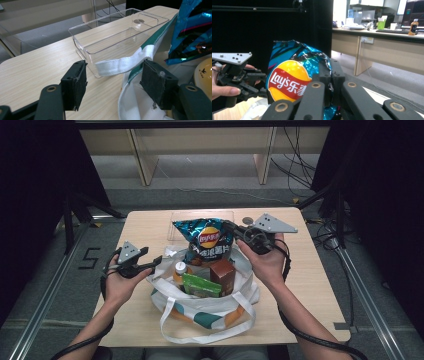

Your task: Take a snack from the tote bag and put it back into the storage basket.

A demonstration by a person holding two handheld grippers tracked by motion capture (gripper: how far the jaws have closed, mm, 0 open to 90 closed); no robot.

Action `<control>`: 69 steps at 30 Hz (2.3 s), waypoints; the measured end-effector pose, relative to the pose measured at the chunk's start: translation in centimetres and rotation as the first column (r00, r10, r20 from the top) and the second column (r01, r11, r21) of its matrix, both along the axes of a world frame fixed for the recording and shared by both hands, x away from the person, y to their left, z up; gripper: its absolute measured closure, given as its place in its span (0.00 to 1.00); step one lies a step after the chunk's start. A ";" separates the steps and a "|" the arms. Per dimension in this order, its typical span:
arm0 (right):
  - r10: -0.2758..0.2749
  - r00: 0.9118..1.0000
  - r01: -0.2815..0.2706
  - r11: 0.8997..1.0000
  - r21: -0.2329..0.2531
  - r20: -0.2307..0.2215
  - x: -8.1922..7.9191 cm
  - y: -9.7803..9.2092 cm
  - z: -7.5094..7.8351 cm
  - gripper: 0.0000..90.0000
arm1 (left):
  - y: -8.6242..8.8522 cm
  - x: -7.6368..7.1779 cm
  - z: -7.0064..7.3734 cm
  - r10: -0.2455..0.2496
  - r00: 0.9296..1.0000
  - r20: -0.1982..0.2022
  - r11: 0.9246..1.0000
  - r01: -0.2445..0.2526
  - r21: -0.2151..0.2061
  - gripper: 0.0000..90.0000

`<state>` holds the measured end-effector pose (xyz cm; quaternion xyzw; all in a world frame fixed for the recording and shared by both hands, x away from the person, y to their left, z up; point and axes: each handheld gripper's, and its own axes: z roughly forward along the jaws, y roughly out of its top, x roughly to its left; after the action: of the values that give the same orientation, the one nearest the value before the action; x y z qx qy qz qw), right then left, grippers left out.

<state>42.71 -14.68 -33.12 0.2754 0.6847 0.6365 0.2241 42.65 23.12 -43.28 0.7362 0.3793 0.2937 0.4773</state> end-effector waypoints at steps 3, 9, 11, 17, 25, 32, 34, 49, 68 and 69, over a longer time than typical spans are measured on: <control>-0.007 1.000 0.007 1.000 0.004 0.000 0.0 -0.1 0.2 1.00 | 0.0 0.0 0.0 0.000 1.000 0.001 1.000 0.000 0.000 0.40; -0.011 1.000 0.011 1.000 0.013 0.004 0.1 -0.2 0.6 1.00 | 0.0 -0.1 0.1 0.010 1.000 0.012 1.000 -0.010 -0.003 0.40; -0.013 1.000 0.013 1.000 0.021 -0.003 0.1 -0.2 0.8 1.00 | 0.0 -0.1 0.2 0.014 1.000 0.014 1.000 -0.014 -0.006 0.40; -0.020 1.000 0.019 1.000 0.024 0.020 0.2 -0.1 1.4 1.00 | 0.0 -0.1 0.1 0.011 1.000 0.010 1.000 -0.011 -0.005 0.40; -0.034 0.999 0.034 0.999 0.025 0.022 0.4 0.0 2.1 1.00 | -0.1 0.0 0.1 0.009 1.000 0.009 1.000 -0.009 0.002 0.39; -0.033 0.998 0.032 0.999 0.031 0.054 0.5 0.0 2.8 1.00 | -0.1 0.1 0.0 0.003 1.000 0.012 1.000 -0.003 -0.002 0.39; -0.034 0.998 0.032 0.999 0.039 0.060 0.4 0.0 3.0 1.00 | -0.2 0.0 0.0 0.011 1.000 0.006 1.000 -0.011 -0.001 0.39; -0.044 0.996 0.041 0.999 0.032 0.076 0.7 0.1 3.8 1.00 | -0.2 0.1 0.0 0.006 1.000 0.016 1.000 -0.006 -0.007 0.39; -0.075 0.994 0.071 0.997 0.042 0.080 1.6 0.1 4.7 1.00 | -0.2 0.1 0.0 0.016 1.000 0.013 1.000 -0.016 -0.009 0.40; -0.077 0.993 0.074 0.997 0.039 0.095 1.8 0.1 4.7 1.00 | -0.2 0.1 0.0 0.010 1.000 0.020 1.000 -0.010 -0.013 0.40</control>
<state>44.49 -14.59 -28.38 0.2741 0.6509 0.6521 0.2758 42.78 22.89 -43.28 0.7282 0.3803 0.3008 0.4844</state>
